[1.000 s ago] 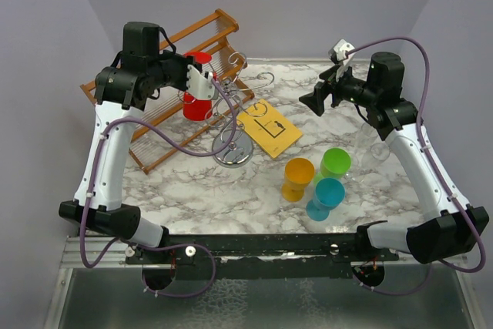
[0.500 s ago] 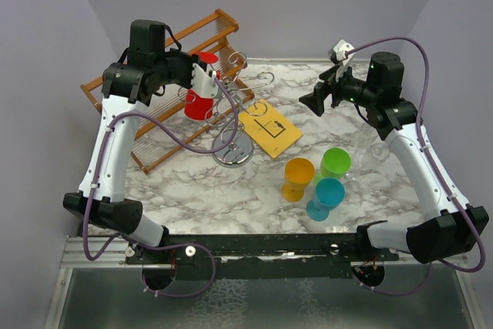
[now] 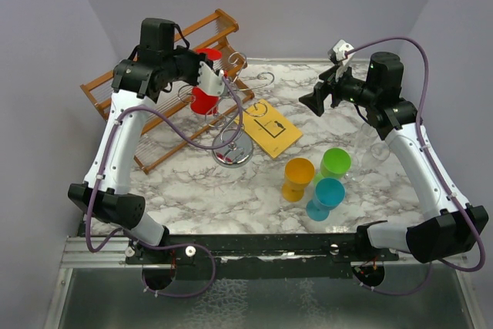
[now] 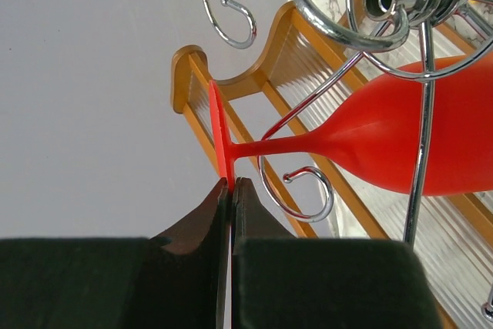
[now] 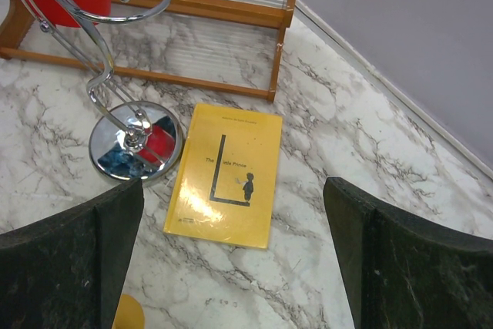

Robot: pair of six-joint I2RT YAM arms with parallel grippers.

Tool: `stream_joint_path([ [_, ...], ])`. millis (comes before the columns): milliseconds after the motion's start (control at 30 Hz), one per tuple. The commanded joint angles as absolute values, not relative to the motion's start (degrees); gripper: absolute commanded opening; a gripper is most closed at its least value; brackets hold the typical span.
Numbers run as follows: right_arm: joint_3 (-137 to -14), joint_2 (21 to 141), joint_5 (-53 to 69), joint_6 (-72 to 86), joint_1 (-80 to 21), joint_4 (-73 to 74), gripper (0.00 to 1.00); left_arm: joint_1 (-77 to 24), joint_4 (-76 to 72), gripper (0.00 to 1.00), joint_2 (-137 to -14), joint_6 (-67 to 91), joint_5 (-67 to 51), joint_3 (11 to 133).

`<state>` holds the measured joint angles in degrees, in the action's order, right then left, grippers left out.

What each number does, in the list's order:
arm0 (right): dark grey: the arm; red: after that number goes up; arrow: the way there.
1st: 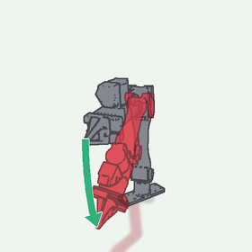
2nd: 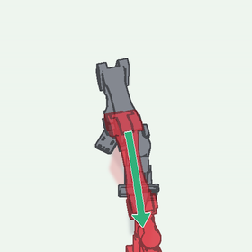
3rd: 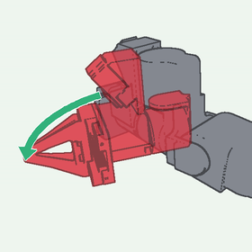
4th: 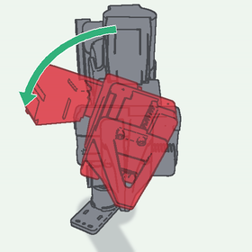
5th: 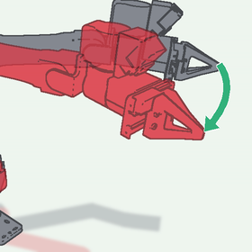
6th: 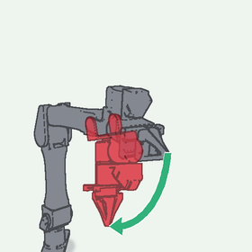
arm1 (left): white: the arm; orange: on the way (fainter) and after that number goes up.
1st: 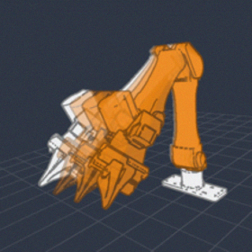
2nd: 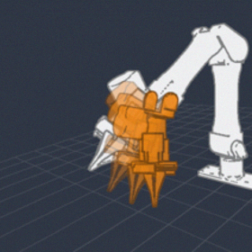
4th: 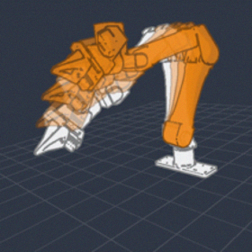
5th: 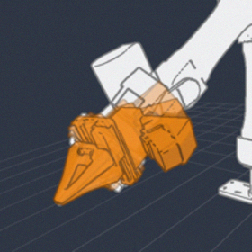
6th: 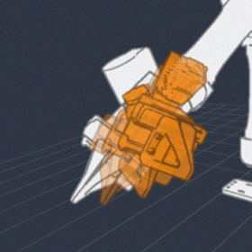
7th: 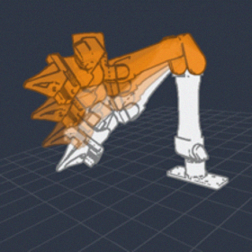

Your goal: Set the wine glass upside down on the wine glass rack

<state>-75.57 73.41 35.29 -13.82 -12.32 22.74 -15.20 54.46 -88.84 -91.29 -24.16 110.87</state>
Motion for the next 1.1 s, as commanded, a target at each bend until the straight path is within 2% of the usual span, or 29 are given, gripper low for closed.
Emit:
stream_joint_path([
  [0, -76.36, 73.74, 36.27, -14.41, -12.35, 22.78, 1.0, -16.06, 51.83, 0.0, -88.73, -92.2, -19.97, 110.31],
  [333, -76.3, 73.83, 36.41, -14.5, -12.39, 22.85, 1.0, -16.33, 50.79, 0.0, -87.34, -89.2, -12.16, 109.19],
  [1067, -78.01, 73.44, 34.02, -16.87, -12.38, 24.92, 1.0, -16.37, 56.7, 0.0, -83.12, -85.95, -16.09, 105.88],
])
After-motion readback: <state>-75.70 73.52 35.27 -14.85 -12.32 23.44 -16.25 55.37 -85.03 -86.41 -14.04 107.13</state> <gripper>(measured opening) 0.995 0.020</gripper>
